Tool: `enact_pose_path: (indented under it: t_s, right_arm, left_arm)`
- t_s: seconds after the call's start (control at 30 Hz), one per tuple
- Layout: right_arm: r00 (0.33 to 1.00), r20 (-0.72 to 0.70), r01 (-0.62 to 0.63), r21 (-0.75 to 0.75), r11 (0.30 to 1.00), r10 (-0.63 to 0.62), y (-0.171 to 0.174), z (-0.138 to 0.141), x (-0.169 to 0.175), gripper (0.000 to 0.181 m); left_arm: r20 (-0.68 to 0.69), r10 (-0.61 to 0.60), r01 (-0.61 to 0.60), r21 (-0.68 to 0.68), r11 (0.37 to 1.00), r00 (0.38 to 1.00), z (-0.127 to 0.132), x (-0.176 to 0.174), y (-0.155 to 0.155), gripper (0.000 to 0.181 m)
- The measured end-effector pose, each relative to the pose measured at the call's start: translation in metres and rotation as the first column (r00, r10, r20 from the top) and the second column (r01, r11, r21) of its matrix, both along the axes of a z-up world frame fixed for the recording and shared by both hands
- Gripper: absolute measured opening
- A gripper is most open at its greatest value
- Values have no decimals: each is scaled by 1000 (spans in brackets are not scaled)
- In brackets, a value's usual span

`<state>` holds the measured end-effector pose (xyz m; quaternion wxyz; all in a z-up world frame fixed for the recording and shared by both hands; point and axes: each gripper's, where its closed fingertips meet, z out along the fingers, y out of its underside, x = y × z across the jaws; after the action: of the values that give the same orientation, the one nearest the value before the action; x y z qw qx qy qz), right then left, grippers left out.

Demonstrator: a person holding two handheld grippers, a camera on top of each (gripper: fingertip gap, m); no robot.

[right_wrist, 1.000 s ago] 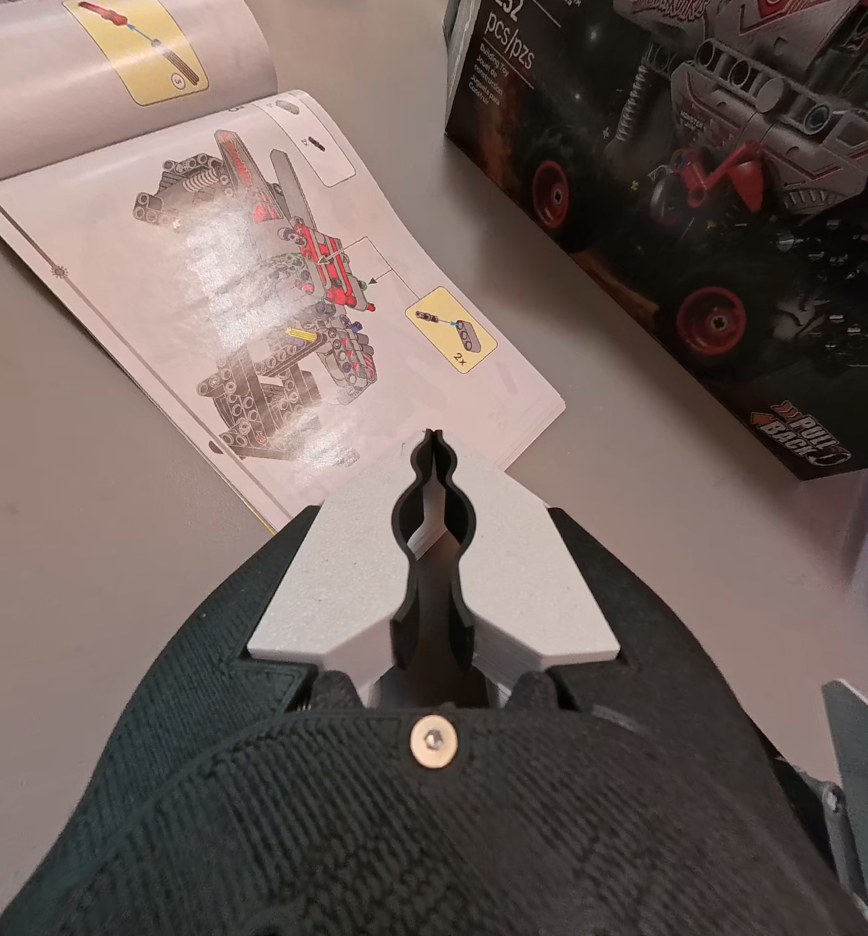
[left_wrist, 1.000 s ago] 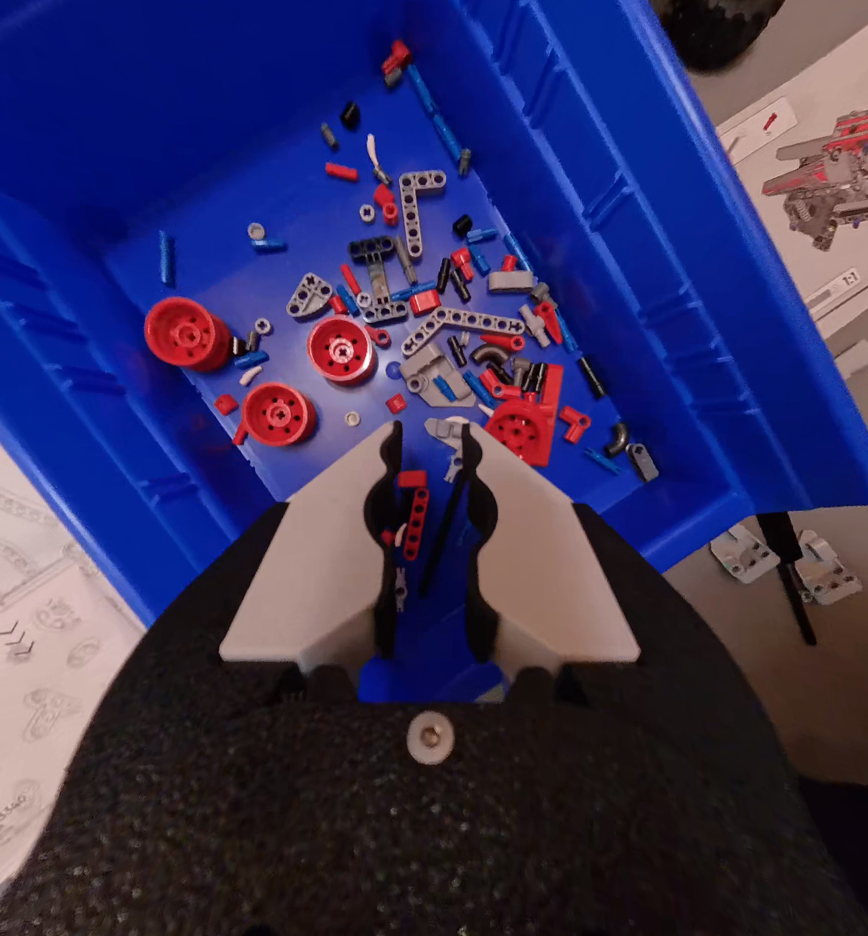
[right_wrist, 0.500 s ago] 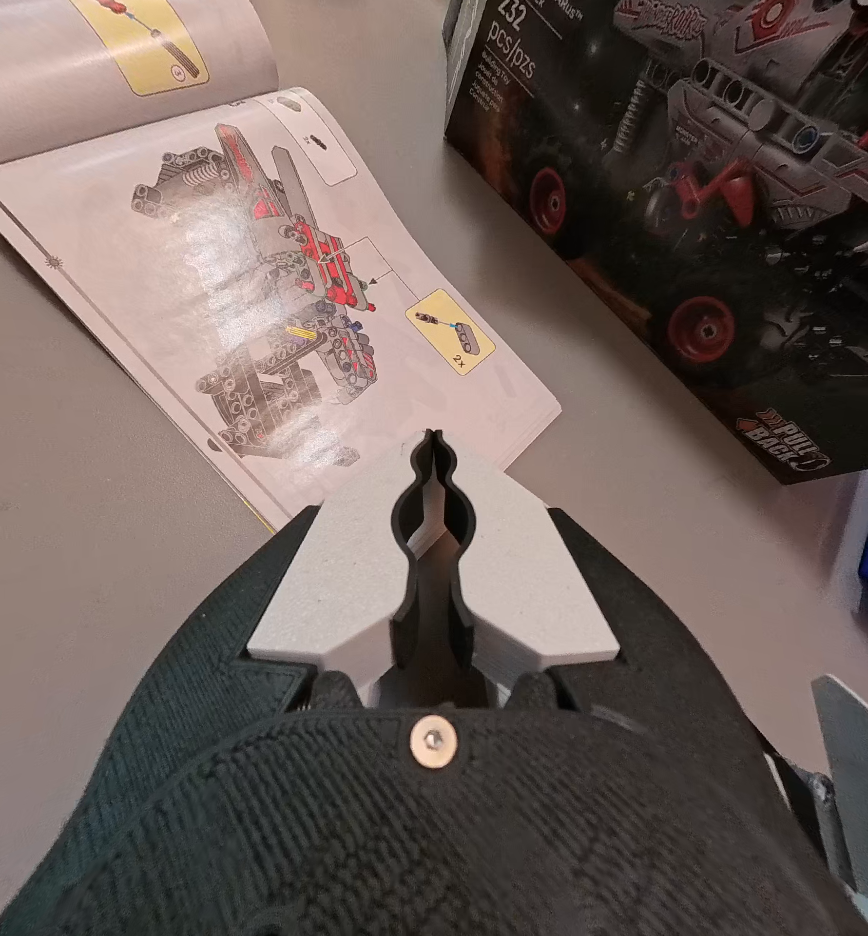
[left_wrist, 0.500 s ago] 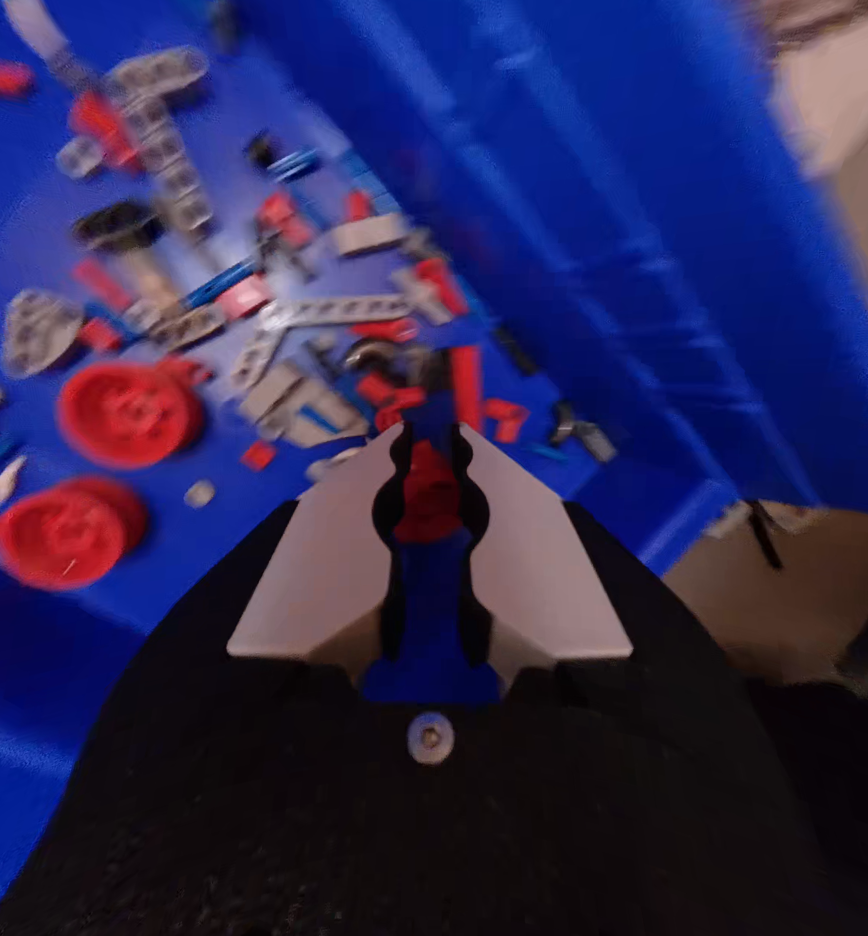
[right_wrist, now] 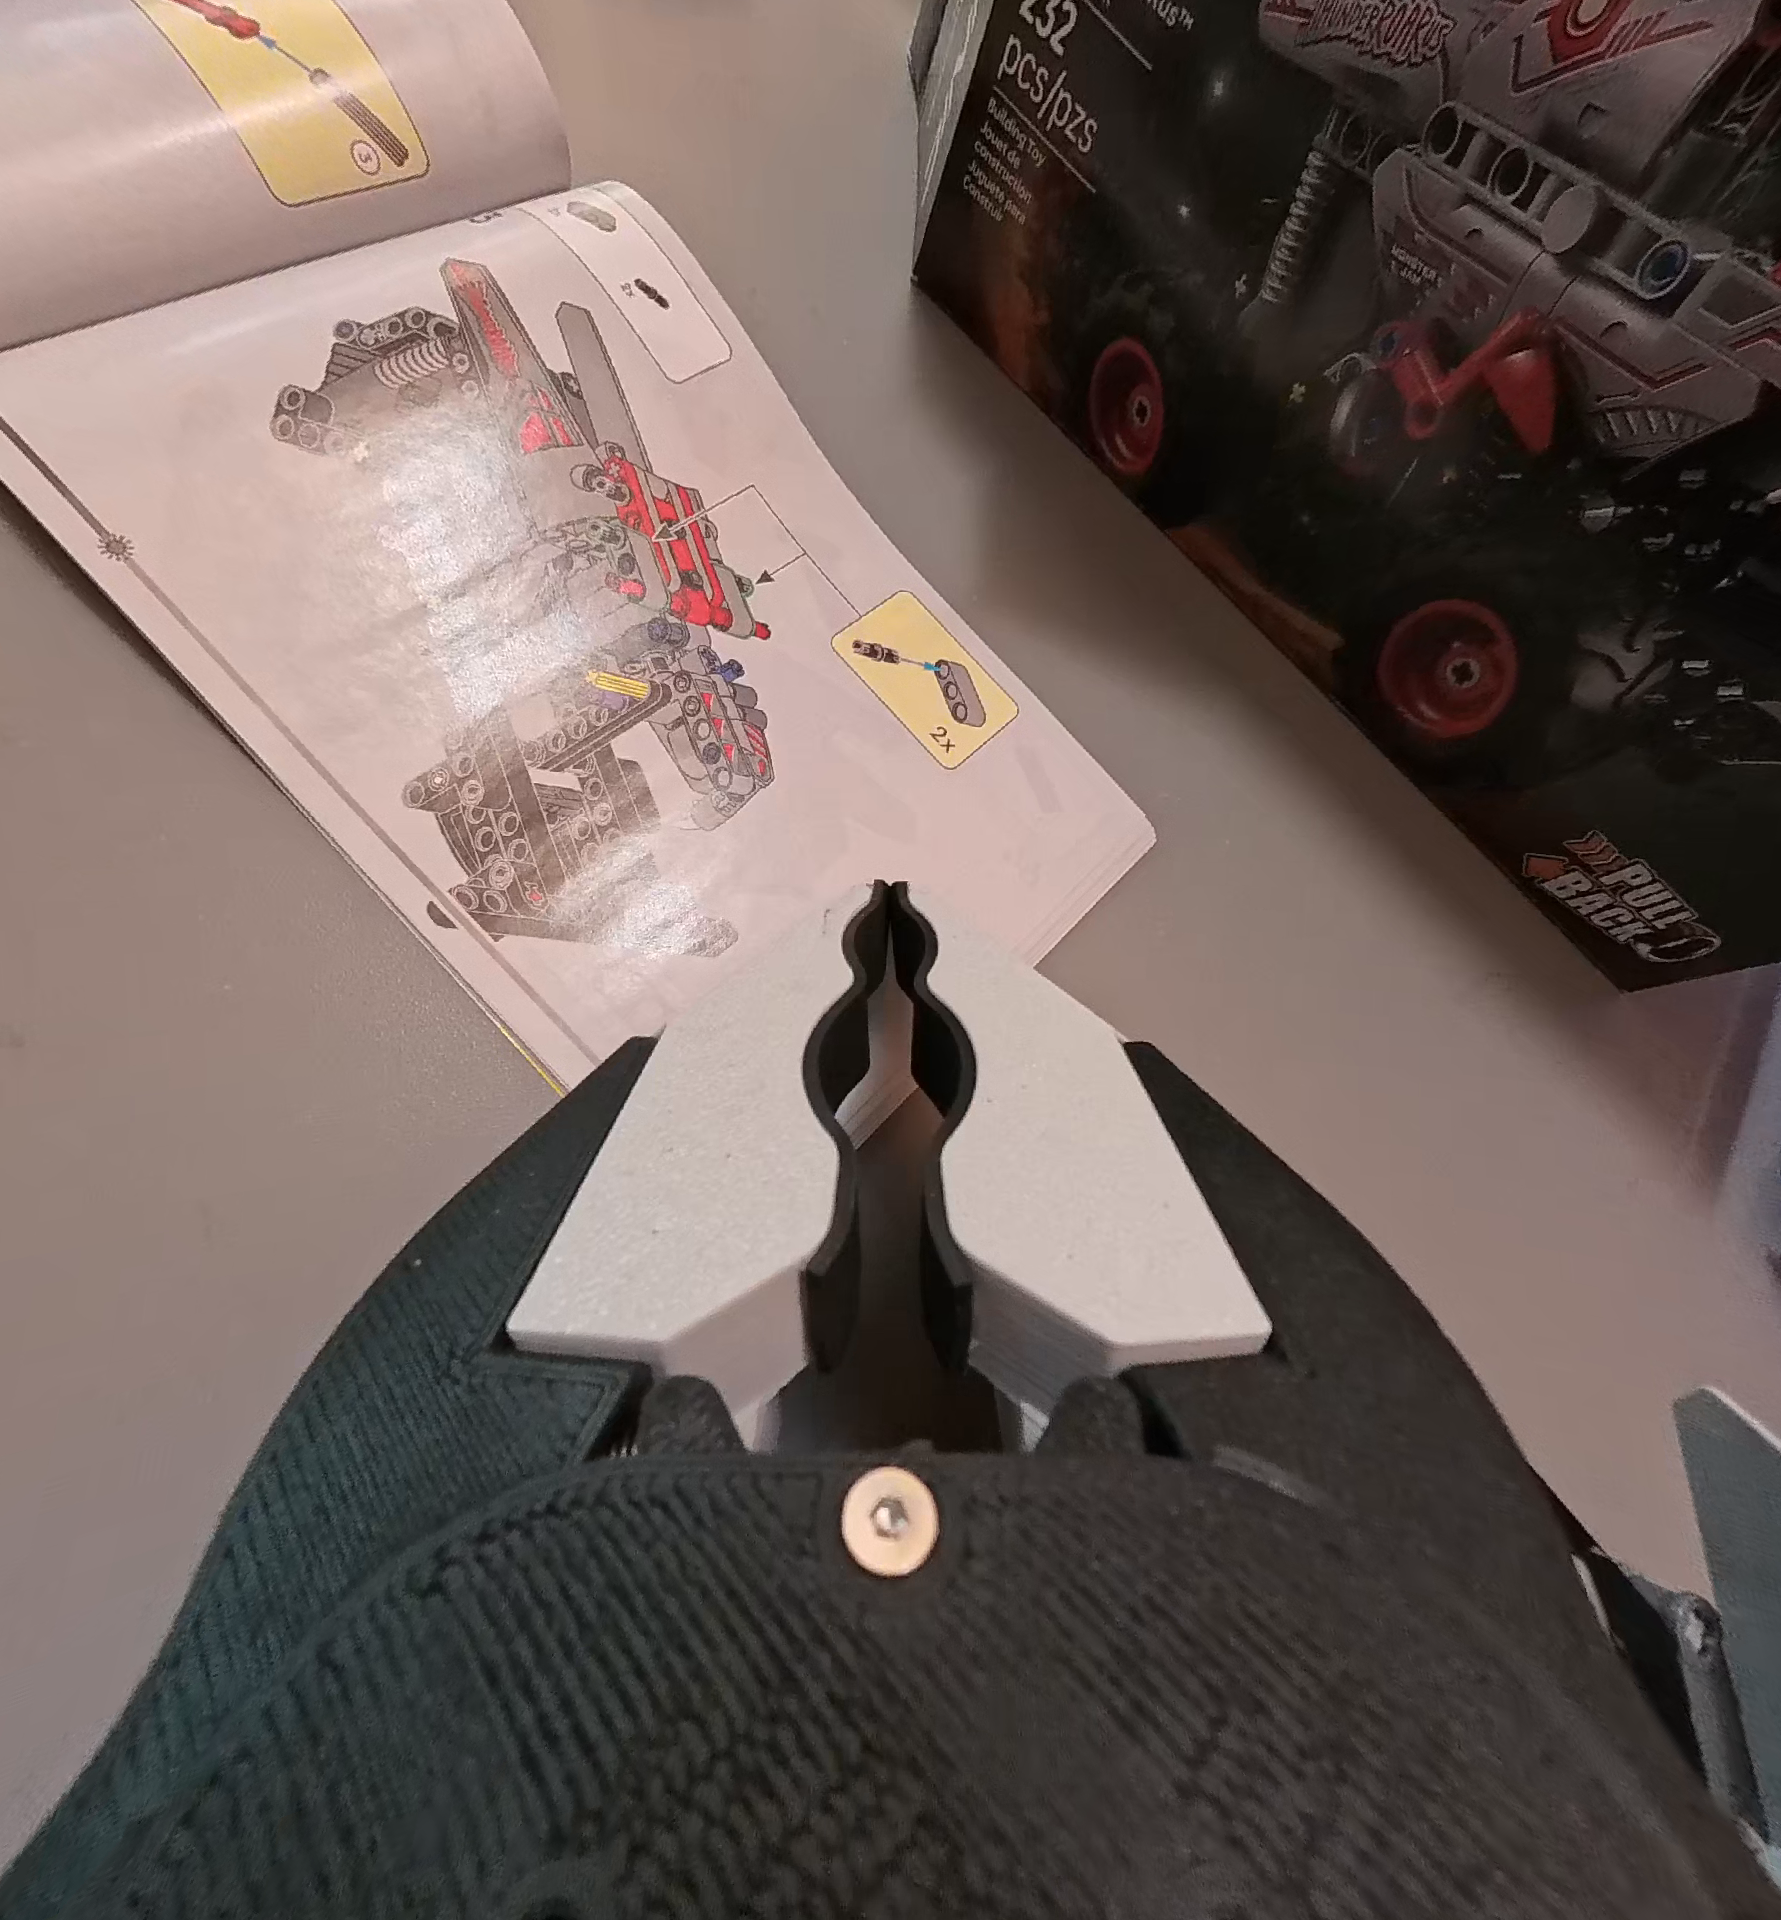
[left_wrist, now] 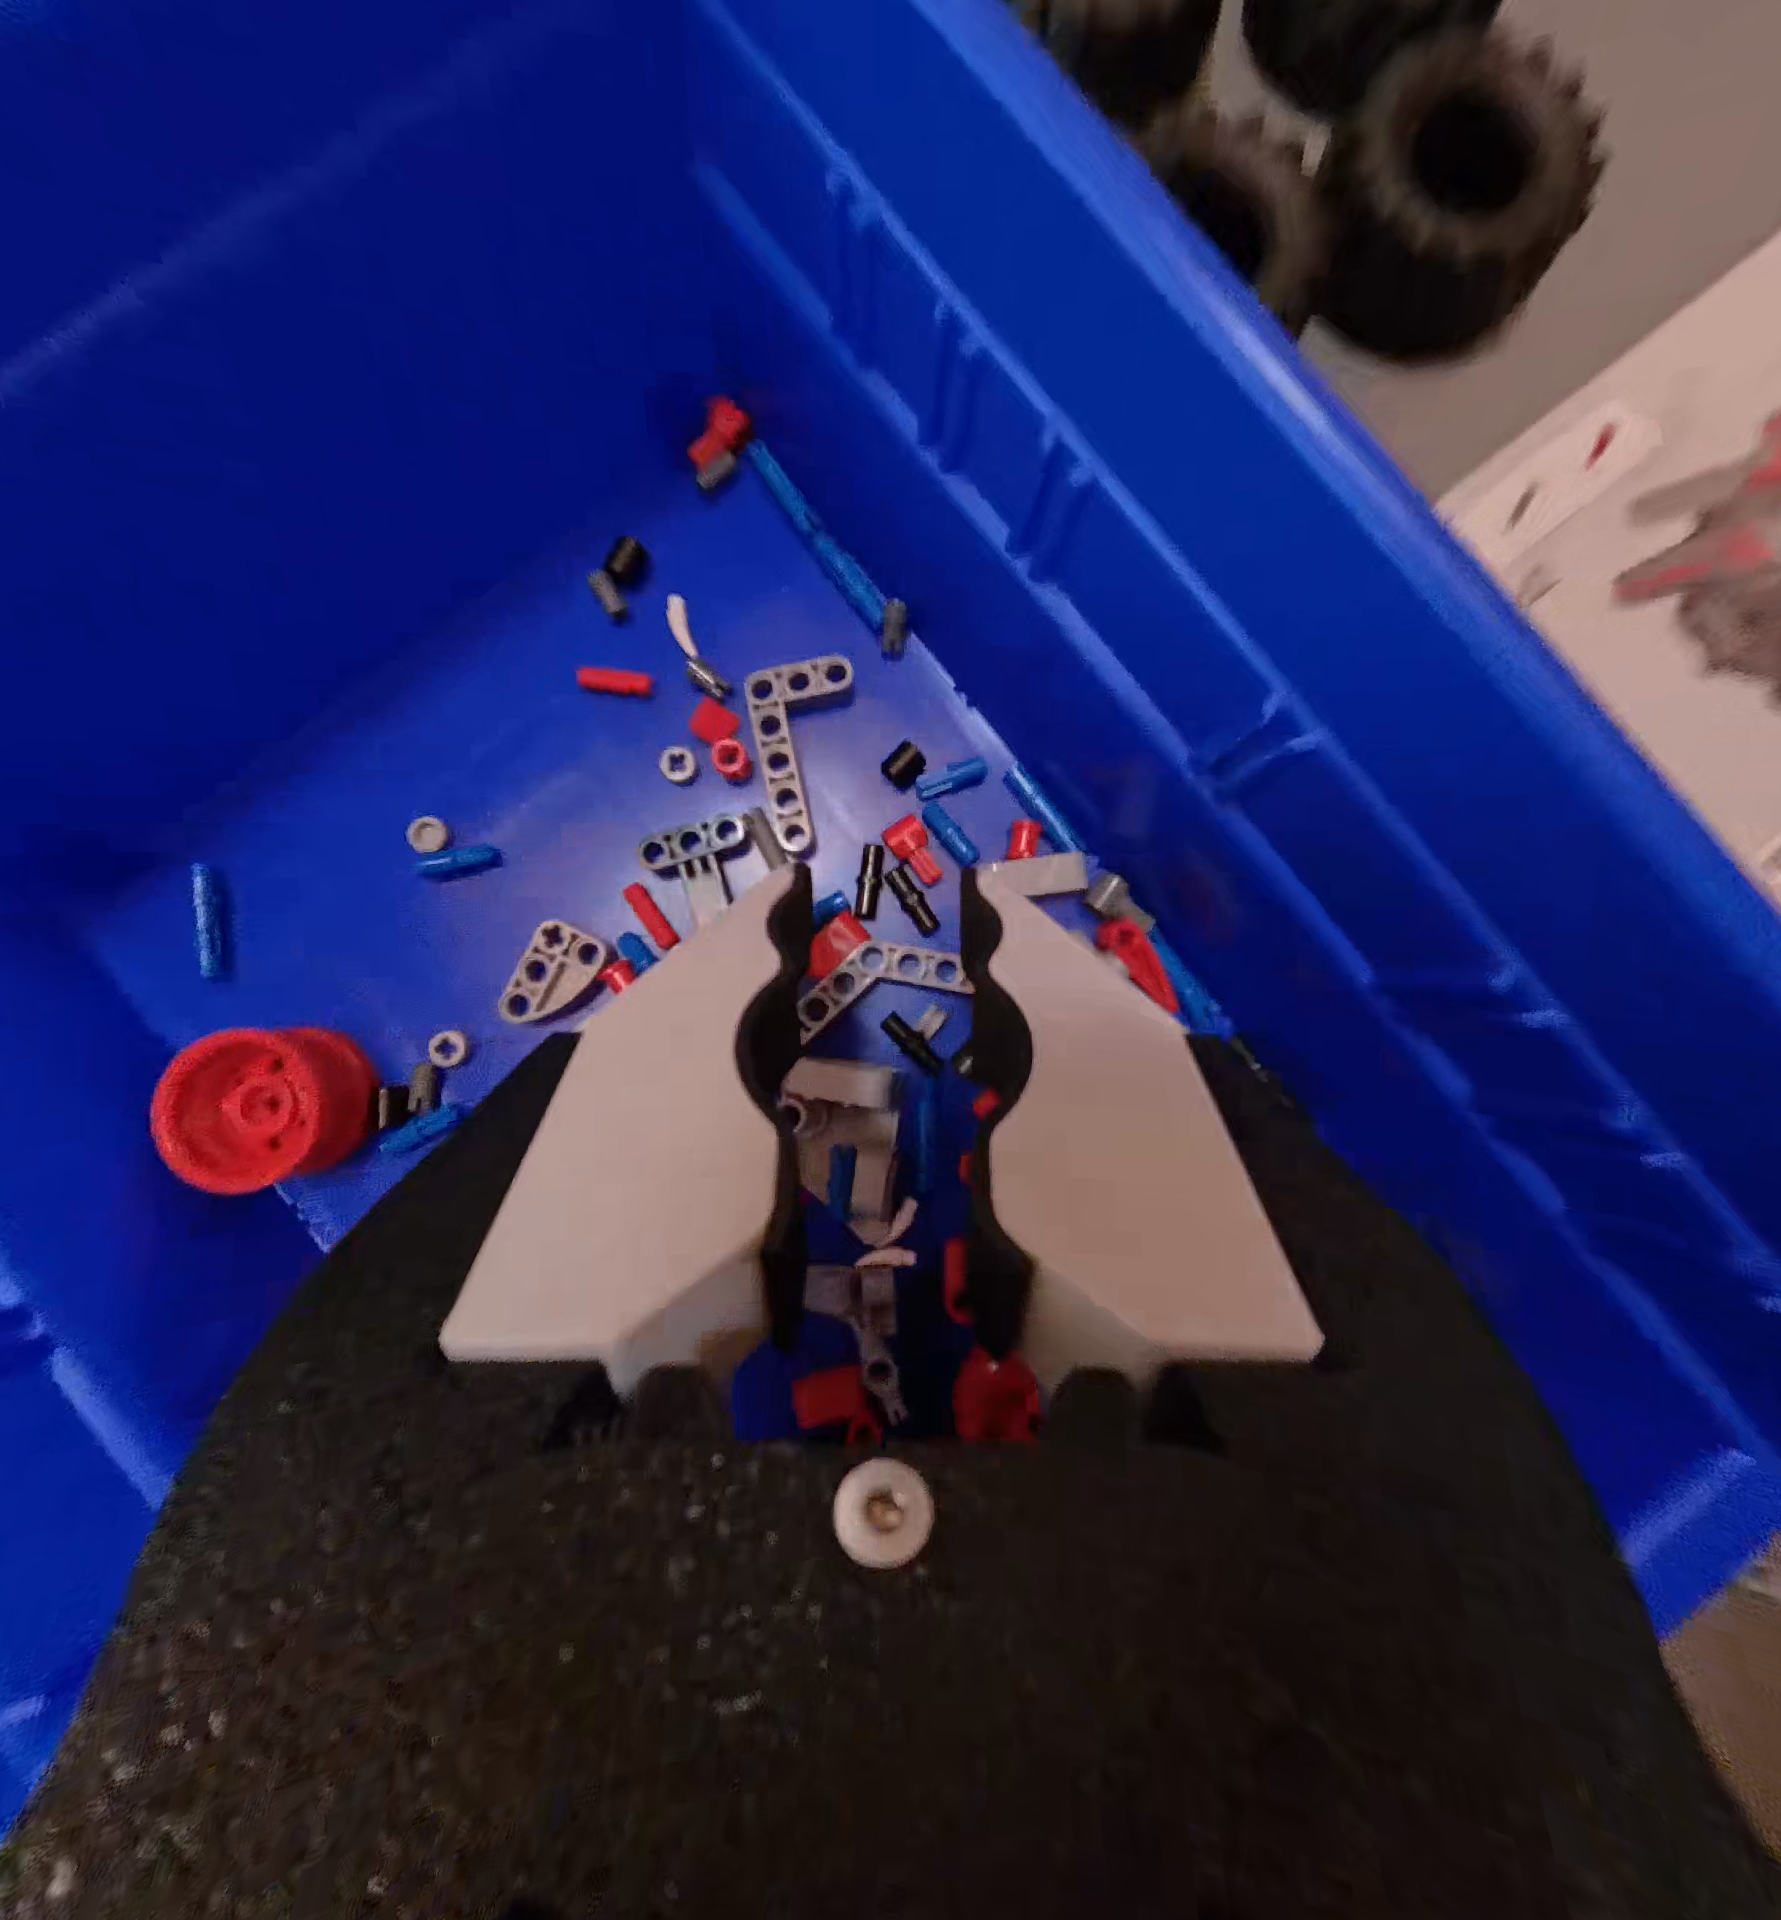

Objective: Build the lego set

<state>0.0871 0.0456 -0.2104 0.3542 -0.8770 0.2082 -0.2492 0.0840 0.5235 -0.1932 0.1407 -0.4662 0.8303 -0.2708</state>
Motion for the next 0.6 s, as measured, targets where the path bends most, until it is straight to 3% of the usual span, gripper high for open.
enact_pose_path:
  t_s: [0.1,0.23,0.33,0.47,0.6]
  right_arm:
    - [1000,9,0,-5,1000,0,0,0,0,0]
    - [1000,2,0,-1,1000,0,0,0,0,0]
    - [1000,-1,-1,0,1000,1,0,0,0,0]
    - [1000,-3,-1,1,1000,1,0,0,0,0]
    - [1000,1,-1,-1,1000,1,0,0,0,0]
  left_arm:
    - [-51,-41,47,115,992,998,-17,-7,5,30]
    - [-68,23,-11,165,986,997,-11,-12,23,16]
    - [54,-134,131,55,990,990,2,-5,-8,16]
    - [18,-256,250,163,954,966,-19,-9,-15,28]
    - [54,-309,300,127,945,950,-20,-8,-28,16]
